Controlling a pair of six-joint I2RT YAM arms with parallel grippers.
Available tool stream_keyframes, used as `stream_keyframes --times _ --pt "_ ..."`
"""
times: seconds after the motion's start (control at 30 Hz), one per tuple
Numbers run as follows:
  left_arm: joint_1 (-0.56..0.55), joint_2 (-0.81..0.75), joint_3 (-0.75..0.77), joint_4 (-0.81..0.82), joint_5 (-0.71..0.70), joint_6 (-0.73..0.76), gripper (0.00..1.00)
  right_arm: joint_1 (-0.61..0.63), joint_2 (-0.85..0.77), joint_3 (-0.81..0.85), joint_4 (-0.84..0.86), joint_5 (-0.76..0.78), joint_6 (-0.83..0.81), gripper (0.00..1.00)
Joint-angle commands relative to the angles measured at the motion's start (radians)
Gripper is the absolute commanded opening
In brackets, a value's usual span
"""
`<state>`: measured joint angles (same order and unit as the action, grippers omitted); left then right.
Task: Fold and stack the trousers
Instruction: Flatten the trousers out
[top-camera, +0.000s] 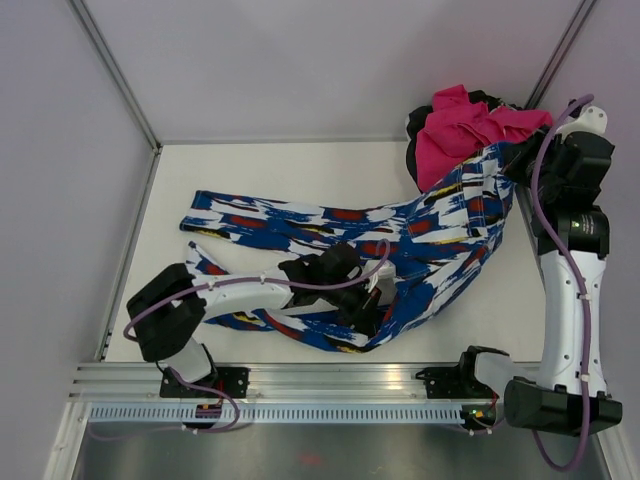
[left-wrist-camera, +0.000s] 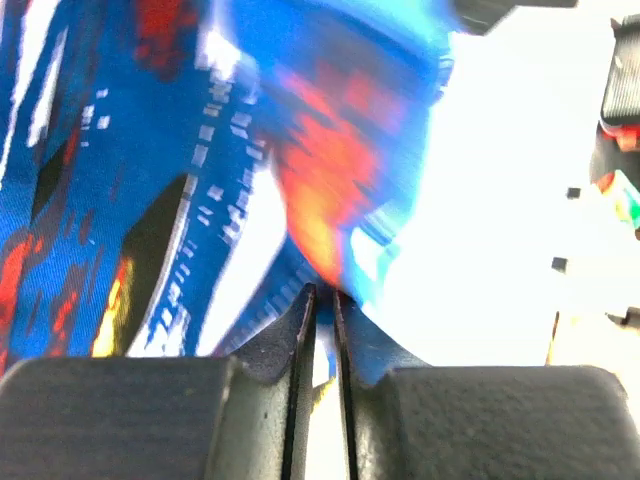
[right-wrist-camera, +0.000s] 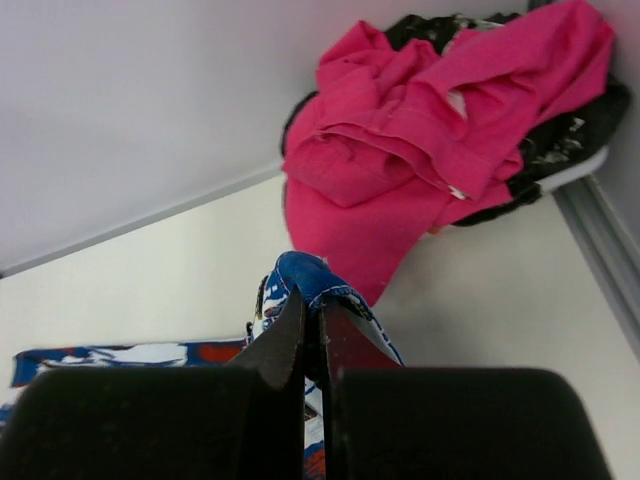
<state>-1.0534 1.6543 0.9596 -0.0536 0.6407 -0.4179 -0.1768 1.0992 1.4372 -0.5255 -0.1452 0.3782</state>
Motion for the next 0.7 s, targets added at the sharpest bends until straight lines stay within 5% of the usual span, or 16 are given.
stream_keyframes --times 0.0,0.3,0.47,0.67 --pt "0.009 -0.082 0.028 -0.124 0.099 0.161 0.18 -0.003 0.036 -0.004 0.024 0.191 -0.082 0.00" --pt "0.240 -0.100 0.120 -0.218 -0.111 0.012 0.24 -0.001 0.137 -0.306 0.290 0.052 -0.062 0.00" --pt "0.136 -0.151 0.192 -0.247 -0.361 0.001 0.34 -0.001 0.243 -0.368 0.473 0.056 -0.024 0.00" --pt "0.095 -0.154 0.176 -0.212 -0.484 -0.119 0.39 -0.003 0.329 -0.362 0.582 0.180 -0.064 0.00"
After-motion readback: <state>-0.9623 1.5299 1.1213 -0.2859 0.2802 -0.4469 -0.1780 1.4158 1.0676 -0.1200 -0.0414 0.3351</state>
